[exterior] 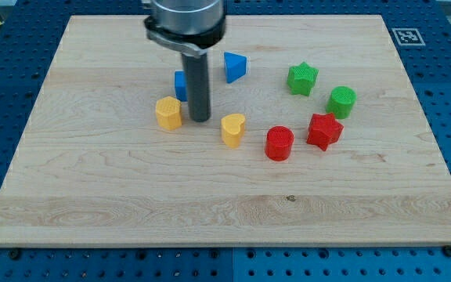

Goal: Push the yellow heart diagonally to the left bottom of the green star

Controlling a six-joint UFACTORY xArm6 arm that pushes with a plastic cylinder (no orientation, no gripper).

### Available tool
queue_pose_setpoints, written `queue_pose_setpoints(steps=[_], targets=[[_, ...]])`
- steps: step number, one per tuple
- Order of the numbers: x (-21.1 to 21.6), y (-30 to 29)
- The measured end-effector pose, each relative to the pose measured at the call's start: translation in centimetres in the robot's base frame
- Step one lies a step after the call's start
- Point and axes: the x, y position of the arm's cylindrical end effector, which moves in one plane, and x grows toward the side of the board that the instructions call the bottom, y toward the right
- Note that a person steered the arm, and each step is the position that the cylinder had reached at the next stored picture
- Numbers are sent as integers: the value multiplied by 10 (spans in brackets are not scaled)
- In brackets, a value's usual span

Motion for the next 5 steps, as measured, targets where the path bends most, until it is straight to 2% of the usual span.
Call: queue_pose_setpoints(steps=[1,2,3,5], targets=[[-9,38],[-7,38],[14,51],[20,59]])
